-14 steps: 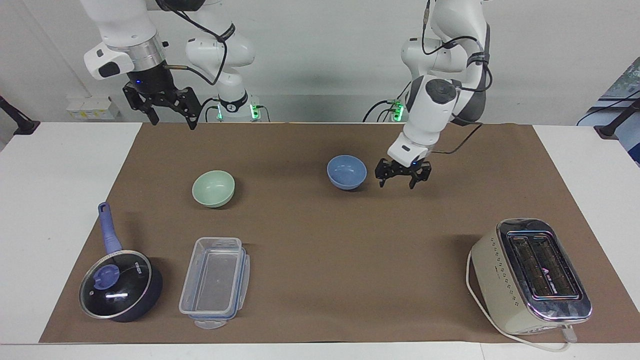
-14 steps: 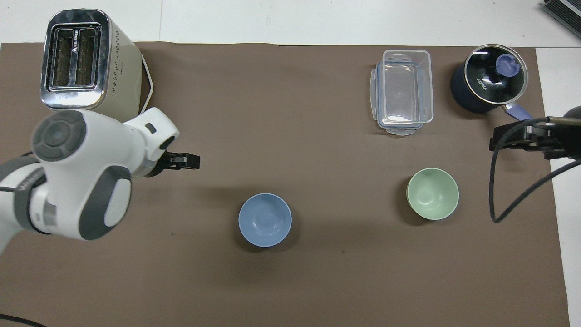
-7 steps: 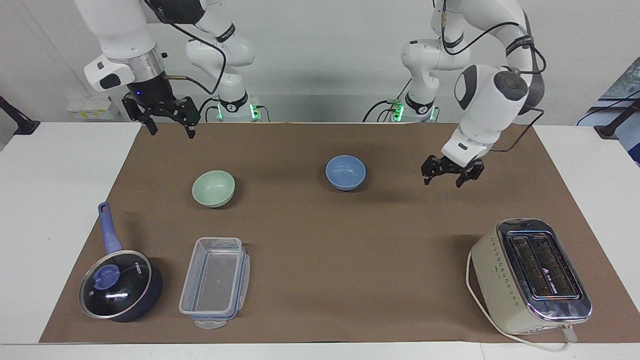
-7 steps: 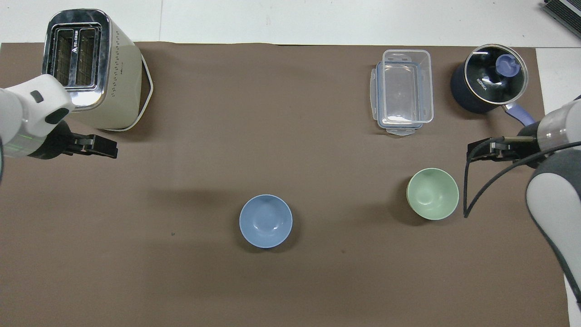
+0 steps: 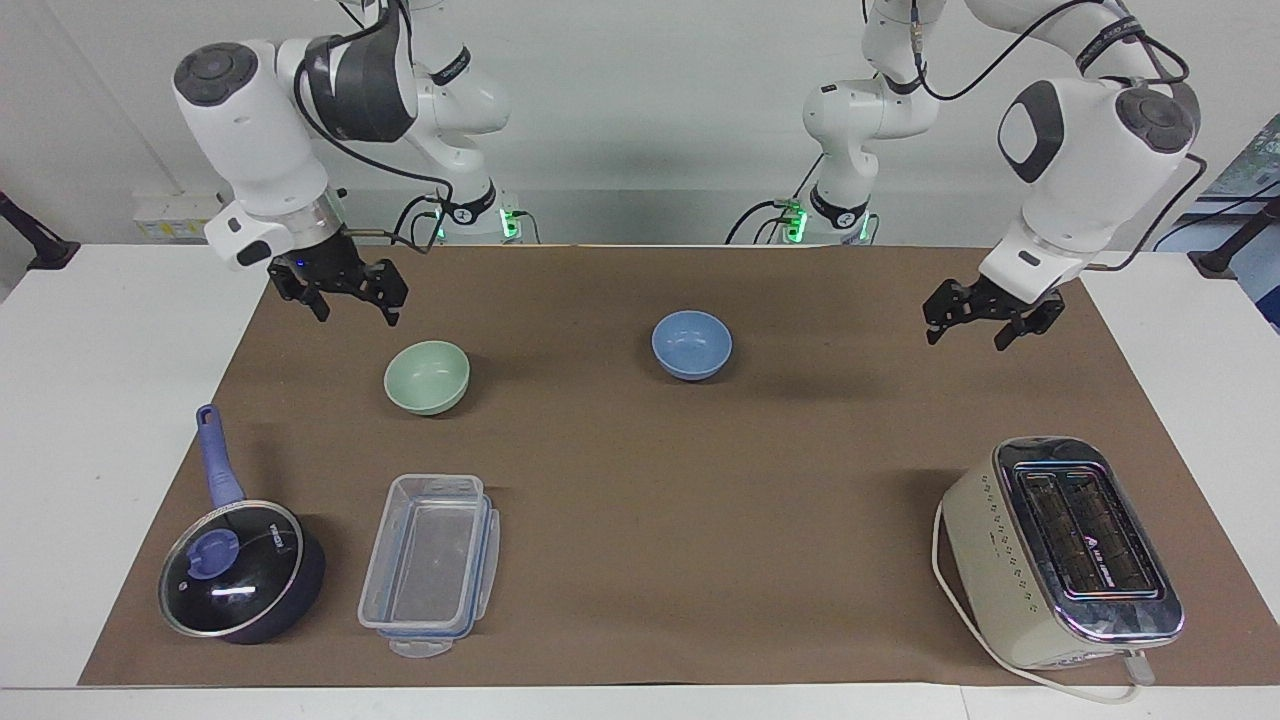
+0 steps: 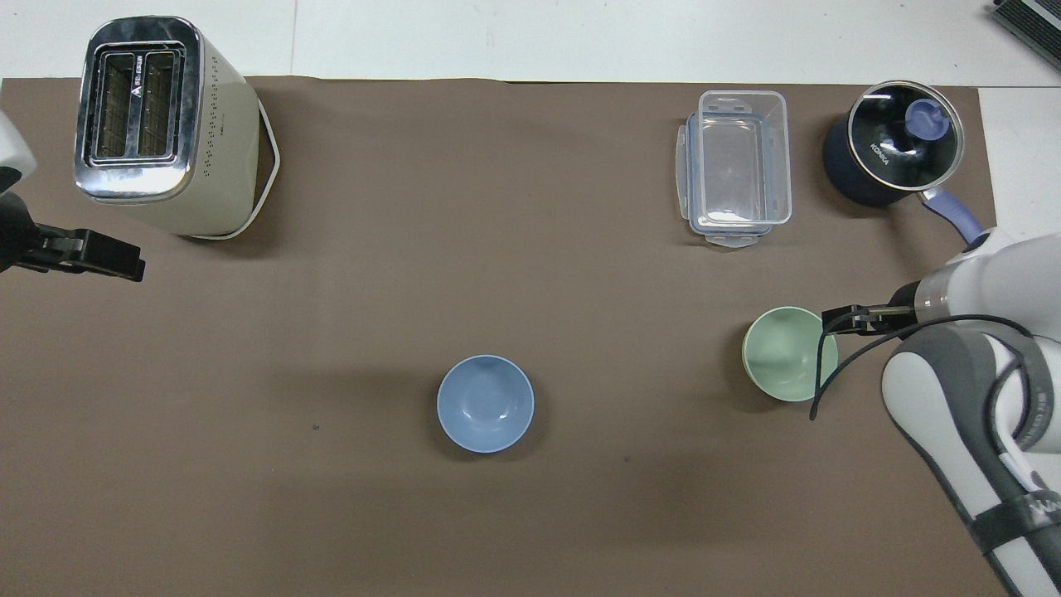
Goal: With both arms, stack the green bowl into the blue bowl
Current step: 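Grasp the rim of the green bowl with the right gripper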
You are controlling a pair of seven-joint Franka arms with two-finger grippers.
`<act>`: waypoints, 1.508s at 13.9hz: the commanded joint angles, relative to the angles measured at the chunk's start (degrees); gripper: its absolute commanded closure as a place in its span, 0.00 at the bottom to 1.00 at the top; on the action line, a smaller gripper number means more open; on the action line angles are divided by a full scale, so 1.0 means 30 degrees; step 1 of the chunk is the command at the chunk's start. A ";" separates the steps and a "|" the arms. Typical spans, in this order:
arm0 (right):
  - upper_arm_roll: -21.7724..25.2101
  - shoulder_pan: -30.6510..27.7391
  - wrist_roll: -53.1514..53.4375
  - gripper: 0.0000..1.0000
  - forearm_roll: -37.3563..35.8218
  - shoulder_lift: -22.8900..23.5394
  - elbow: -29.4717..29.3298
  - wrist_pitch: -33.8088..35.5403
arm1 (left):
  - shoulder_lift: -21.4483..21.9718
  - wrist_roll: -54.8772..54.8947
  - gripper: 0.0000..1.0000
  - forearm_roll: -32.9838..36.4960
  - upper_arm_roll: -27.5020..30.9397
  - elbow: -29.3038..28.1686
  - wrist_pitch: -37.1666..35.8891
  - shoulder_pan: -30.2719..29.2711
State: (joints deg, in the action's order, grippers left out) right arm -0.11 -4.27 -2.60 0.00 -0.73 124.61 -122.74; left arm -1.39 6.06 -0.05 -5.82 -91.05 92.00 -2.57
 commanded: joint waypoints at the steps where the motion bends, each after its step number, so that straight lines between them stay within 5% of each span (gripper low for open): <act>1: -0.0050 0.0018 -0.0597 0.00 0.0470 0.1145 0.0593 -0.1853 | -0.0182 0.0001 0.00 0.0370 -0.0139 0.0262 -0.0460 -0.0372; 5: -0.0050 -0.0041 -0.0803 0.00 0.0470 0.1971 0.1411 -0.3033 | -0.0182 0.0001 0.00 0.0370 -0.0139 0.0291 -0.0461 -0.0344; 7: -0.0050 -0.0012 -0.0861 0.09 0.0470 0.1825 0.1706 -0.3005 | -0.0182 0.0001 0.00 0.0370 -0.0139 0.0291 -0.0461 -0.0344; 9: -0.0050 -0.0070 -0.1619 0.35 0.0470 0.1795 0.1707 -0.2858 | -0.0182 0.0001 0.00 0.0370 -0.0139 0.0291 -0.0461 -0.0344; 12: -0.0050 -0.0129 -0.2384 0.92 0.0470 0.1795 0.1649 -0.2682 | -0.0182 0.0001 0.00 0.0370 -0.0139 0.0291 -0.0461 -0.0344; 13: -0.0050 -0.0100 -0.2385 1.00 0.0470 0.1795 0.1561 -0.2653 | -0.0182 0.0001 0.00 0.0370 -0.0139 0.0291 -0.0461 -0.0344; 21: -0.1715 0.0834 -0.1162 1.00 0.0558 0.0537 -0.1454 0.1244 | -0.0182 0.0001 0.00 0.0370 -0.0139 0.0291 -0.0461 -0.0344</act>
State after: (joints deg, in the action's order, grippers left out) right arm -2.81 -3.09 -7.82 0.53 2.16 121.87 -120.65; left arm -1.68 6.06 -0.05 -5.68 -91.05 91.77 -2.81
